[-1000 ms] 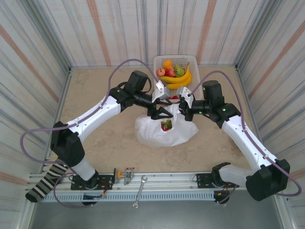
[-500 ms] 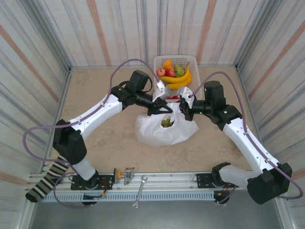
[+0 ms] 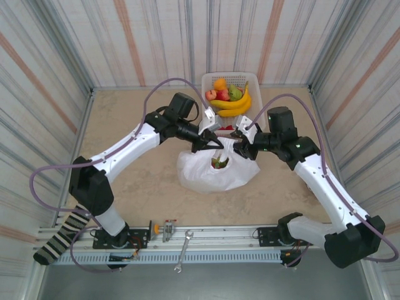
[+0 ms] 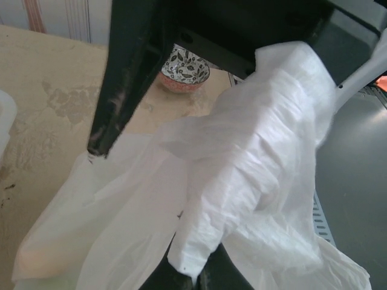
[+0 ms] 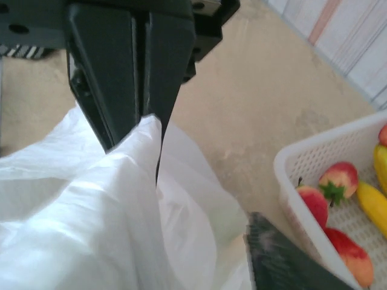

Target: Place the fake fruits into the plastic bag and tie a complex knot

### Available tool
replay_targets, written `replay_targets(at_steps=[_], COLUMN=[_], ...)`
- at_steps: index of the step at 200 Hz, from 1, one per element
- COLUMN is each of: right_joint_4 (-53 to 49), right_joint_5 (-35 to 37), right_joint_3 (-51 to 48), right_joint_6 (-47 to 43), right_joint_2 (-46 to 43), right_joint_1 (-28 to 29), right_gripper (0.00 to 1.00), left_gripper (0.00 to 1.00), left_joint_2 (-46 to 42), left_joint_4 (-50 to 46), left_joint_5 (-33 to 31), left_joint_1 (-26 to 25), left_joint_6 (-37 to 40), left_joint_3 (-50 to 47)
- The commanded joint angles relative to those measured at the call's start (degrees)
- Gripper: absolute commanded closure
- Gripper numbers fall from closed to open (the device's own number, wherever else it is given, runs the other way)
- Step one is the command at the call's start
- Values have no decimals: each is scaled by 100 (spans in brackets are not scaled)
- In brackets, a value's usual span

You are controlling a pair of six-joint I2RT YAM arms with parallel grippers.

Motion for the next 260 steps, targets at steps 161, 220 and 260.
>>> replay_targets(at_steps=[161,220,260], right_joint_4=[-2200,-2039,-1797], right_joint_5=[463,528,196], right_joint_3=[1910,1872,1675], right_joint_6=[-535,-663,-590], right_joint_2=[617,880,856], right_joint_1=[315,514,523], right_gripper=[5,33,52], left_gripper=[100,100,98], left_joint_2=[-236,-245,-276], left_joint_4=[-208,-207,-174], left_joint_5=[137,201,254], left_joint_1=[41,33,29], left_joint_6=[756,783,762], left_joint_3=[130,123,123])
